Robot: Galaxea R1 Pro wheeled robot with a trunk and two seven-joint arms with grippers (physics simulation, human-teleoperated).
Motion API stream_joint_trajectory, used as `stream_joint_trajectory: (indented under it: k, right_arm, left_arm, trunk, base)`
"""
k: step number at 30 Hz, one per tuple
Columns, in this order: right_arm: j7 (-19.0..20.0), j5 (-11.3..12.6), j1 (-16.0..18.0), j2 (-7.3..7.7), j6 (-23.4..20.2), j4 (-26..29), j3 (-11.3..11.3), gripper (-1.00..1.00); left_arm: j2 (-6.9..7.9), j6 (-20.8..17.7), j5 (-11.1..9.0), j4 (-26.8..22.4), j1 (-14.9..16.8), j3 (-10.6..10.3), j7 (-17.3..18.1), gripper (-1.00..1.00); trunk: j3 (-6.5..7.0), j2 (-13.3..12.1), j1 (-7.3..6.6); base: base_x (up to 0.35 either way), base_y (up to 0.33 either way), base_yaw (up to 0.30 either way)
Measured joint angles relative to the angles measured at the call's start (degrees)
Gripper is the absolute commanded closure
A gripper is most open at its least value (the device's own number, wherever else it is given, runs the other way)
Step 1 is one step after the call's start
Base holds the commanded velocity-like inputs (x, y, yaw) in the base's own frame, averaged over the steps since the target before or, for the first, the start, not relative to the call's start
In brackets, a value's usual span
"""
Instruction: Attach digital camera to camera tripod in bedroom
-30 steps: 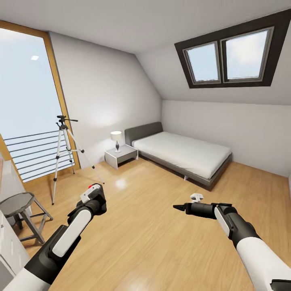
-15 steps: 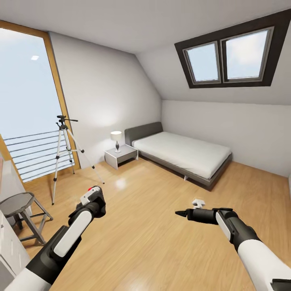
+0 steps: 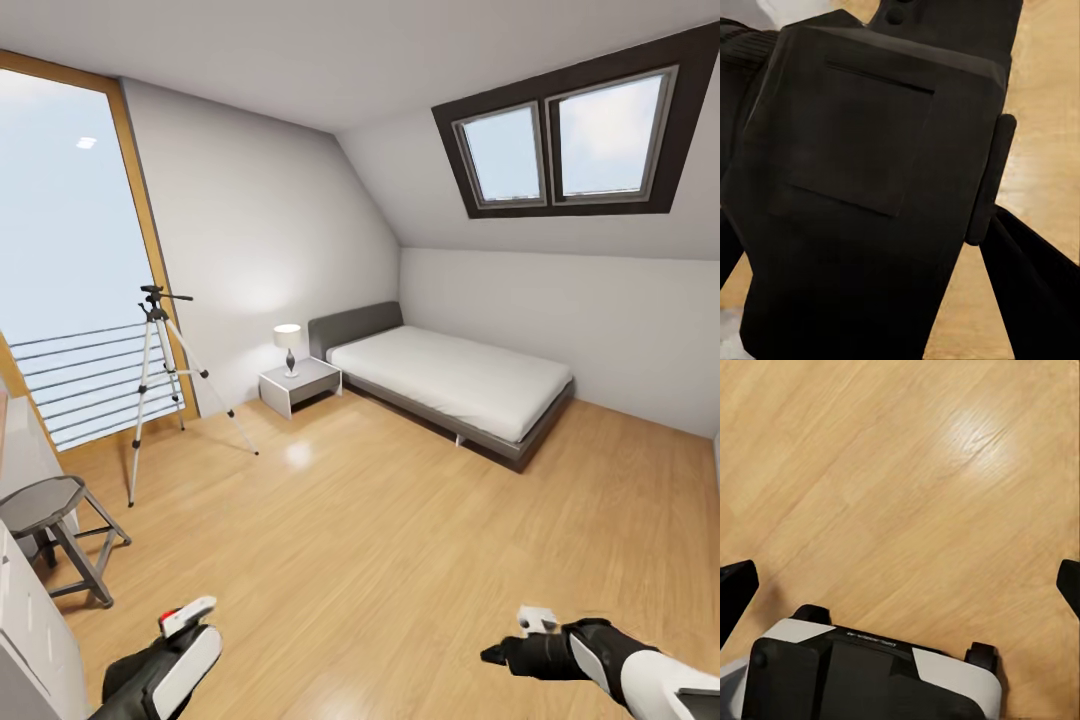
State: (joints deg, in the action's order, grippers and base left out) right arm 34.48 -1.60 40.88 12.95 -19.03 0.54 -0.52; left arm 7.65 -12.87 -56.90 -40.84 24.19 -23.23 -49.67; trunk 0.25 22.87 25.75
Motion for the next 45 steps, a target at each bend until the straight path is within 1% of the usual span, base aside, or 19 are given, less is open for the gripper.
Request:
stream_joint_trajectory:
  k: [1, 2, 3, 4, 6, 7, 9, 11, 12, 13, 14, 16, 17, 18, 19, 21, 26, 32, 45]
  right_arm:
    - [-1.0, -0.2, -0.9, 0.05, 1.5, -0.5, 0.0, -1.0]
    - [-5.6, -0.5, -4.1, 0.12, 6.3, -1.5, -0.4, -1.0]
    - [-6.9, -0.8, -8.5, 0.12, 7.4, -1.8, 0.1, -1.0]
    - [-9.2, -0.9, -10.0, 0.0, 8.7, -2.0, 0.1, -1.0]
    - [-11.3, -0.9, -12.2, -0.16, 9.7, -2.1, 0.0, -1.0]
    - [-13.0, -1.0, -13.9, -0.35, 10.5, -2.2, 0.1, -1.0]
    - [-15.7, -1.1, -17.4, -0.71, 11.7, -2.4, 0.1, -1.0]
    - [-16.7, -1.1, -19.7, -0.82, 12.7, -2.4, 0.0, -1.0]
    - [-17.4, -1.3, -22.0, -0.87, 13.8, -2.4, 0.1, -1.0]
    - [-20.8, -2.8, -26.4, -1.78, 16.5, -2.4, 0.1, -1.0]
    - [-23.4, -3.8, -28.6, -2.7, 17.5, -2.4, 0.2, -1.0]
    - [-25.9, -4.7, -29.0, -3.47, 18.2, -2.4, 0.1, -1.0]
    - [-27.8, -5.2, -29.5, -3.94, 19.0, -2.4, 0.1, -1.0]
    - [-28.5, -5.4, -29.6, -4.13, 19.5, -2.4, 0.1, -1.0]
    - [-29.9, -5.6, -29.9, -4.49, 21.1, -2.3, 0.0, -1.0]
    - [-30.8, -5.8, -30.1, -4.68, 22.2, -2.3, -0.2, -1.0]
    - [-31.7, -5.9, -30.2, -4.77, 23.5, -2.3, -0.4, -1.0]
    - [-31.8, -6.0, -30.2, -4.72, 24.1, -2.3, -0.4, -1.0]
    - [-31.9, -6.4, -30.2, -4.71, 23.8, -2.3, -0.1, -1.0]
  left_arm:
    - [-0.54, 0.1, 0.0, 2.1, -0.4, 0.0, 0.7, 1.0]
    - [-2.76, 1.0, 0.7, 8.5, -0.8, -0.2, 5.8, 1.0]
    - [-3.46, 1.3, 0.5, 12.7, -2.3, 0.0, 7.6, 1.0]
    - [-4.61, 2.0, 0.5, 16.8, -1.7, -0.1, 11.6, 1.0]
    - [-5.74, 2.9, 0.8, 21.5, -1.8, -0.1, 16.3, 1.0]
    - [-6.66, 3.7, 0.8, 26.3, -1.8, 0.0, 21.3, 1.0]
    - [-7.62, 5.6, 1.1, 34.6, -2.0, 0.1, 31.9, 1.0]
    - [-7.82, 6.6, 1.5, 36.9, -2.1, 0.0, 36.5, 1.0]
    - [-7.89, 7.2, 1.4, 38.4, -2.9, 0.1, 39.7, 1.0]
    - [-8.03, 8.1, 1.6, 39.6, -5.1, -0.4, 43.6, 1.0]
    - [-8.0, 8.5, 1.6, 40.4, -7.8, 0.0, 44.2, 1.0]
    - [-7.97, 8.9, 1.6, 40.5, -7.9, -0.2, 44.7, 1.0]
    - [-7.89, 9.4, 1.6, 40.7, -8.9, 0.0, 44.9, 1.0]
    - [-7.81, 9.7, 1.6, 40.7, -9.4, -0.1, 45.0, 1.0]
    - [-7.64, 11.2, 1.5, 40.8, -10.5, 0.0, 45.2, 1.0]
    - [-7.68, 12.9, 1.5, 40.8, -11.2, -0.2, 45.3, 1.0]
    - [-8.03, 15.1, 1.4, 40.8, -11.9, -0.2, 45.4, 1.0]
    - [-8.0, 15.1, 1.4, 40.8, -12.0, -0.2, 45.4, 1.0]
    - [-7.72, 14.8, 1.5, 40.8, -12.0, -0.2, 45.4, 1.0]
  trunk:
    - [0.0, 0.0, 0.0]
    - [0.05, 0.0, 0.01]
    - [-0.01, 0.0, 0.01]
    - [0.0, 0.0, 0.0]
    - [0.0, 0.0, 0.0]
    - [-0.01, 0.0, 0.0]
    - [-0.01, 0.0, 0.0]
    - [0.0, 0.0, 0.0]
    - [-0.01, 0.0, 0.0]
    - [0.01, 0.0, 0.01]
    - [-0.02, 0.0, 0.0]
    - [0.01, 0.0, 0.01]
    - [0.0, 0.0, 0.0]
    - [0.01, 0.0, 0.01]
    - [0.0, 0.0, 0.0]
    - [0.01, 0.0, 0.01]
    - [0.02, 0.0, 0.0]
    - [0.01, 0.0, -0.02]
    - [0.01, 0.0, -0.02]
  base:
    - [0.0, 0.0, 0.0]
    - [0.0, 0.0, 0.0]
    - [0.0, 0.0, 0.0]
    - [0.0, 0.0, 0.0]
    - [0.0, 0.0, 0.0]
    - [0.0, 0.0, 0.0]
    - [0.0, 0.0, 0.0]
    - [0.0, 0.0, 0.0]
    - [0.0, 0.0, 0.0]
    - [0.0, 0.0, 0.0]
    - [0.0, 0.0, 0.0]
    - [0.0, 0.0, 0.0]
    - [0.0, 0.0, 0.0]
    - [0.0, 0.0, 0.0]
    - [0.0, 0.0, 0.0]
    - [0.0, 0.0, 0.0]
    - [0.021, 0.0, 0.0]
    - [0.218, 0.0, 0.0]
    - [0.313, 0.0, 0.0]
